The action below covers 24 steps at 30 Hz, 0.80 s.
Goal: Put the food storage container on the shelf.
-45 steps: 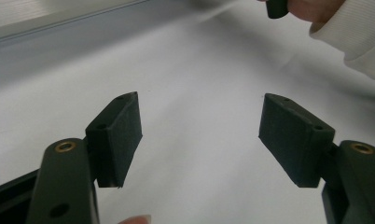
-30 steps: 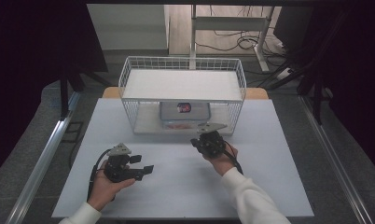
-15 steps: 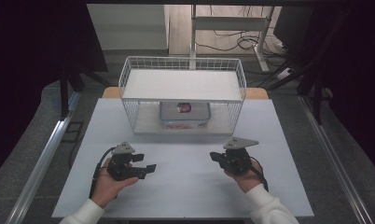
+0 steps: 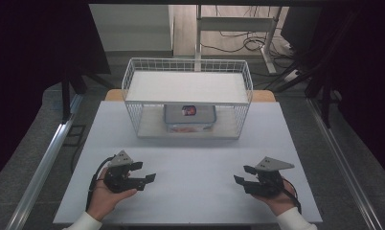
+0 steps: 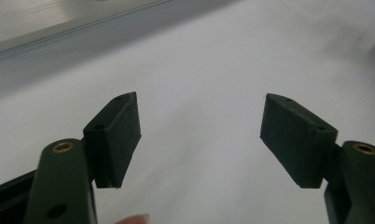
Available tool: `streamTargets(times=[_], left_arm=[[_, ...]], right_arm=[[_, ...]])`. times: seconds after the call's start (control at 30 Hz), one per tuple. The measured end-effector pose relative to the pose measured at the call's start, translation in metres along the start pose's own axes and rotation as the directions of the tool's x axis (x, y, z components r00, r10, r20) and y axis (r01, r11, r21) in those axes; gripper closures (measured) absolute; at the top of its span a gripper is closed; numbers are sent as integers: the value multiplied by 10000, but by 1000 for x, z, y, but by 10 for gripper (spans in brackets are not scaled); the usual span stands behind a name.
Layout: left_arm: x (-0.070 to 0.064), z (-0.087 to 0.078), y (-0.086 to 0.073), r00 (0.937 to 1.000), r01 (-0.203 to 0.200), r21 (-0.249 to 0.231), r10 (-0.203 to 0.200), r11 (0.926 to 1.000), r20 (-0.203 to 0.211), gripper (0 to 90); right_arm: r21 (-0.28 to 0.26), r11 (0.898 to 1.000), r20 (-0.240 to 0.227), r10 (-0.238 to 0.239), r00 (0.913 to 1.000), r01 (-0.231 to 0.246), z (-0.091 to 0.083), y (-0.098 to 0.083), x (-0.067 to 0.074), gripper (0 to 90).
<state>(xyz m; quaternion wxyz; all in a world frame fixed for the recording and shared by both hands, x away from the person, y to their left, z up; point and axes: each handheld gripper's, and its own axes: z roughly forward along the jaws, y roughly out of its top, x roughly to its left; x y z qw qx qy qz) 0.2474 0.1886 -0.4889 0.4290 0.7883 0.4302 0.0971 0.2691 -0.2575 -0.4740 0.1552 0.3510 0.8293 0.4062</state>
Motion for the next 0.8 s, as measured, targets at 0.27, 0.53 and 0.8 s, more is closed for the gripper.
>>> streamTargets(times=[0.27,0.53,0.8], left_arm=[[1,-1,-2,9994,-99,-10,98,10000,-320,259],[3,1,-3,9992,-140,65,143,9999,-365,250],[3,0,-2,9993,-63,11,63,10000,-381,237]], right_arm=[[25,9995,318,307,9990,-308,-6,-8,-5,248],[57,9991,343,426,9985,-428,-2,-7,-8,218],[-183,9974,474,701,9964,-693,-4,-7,-13,178]])
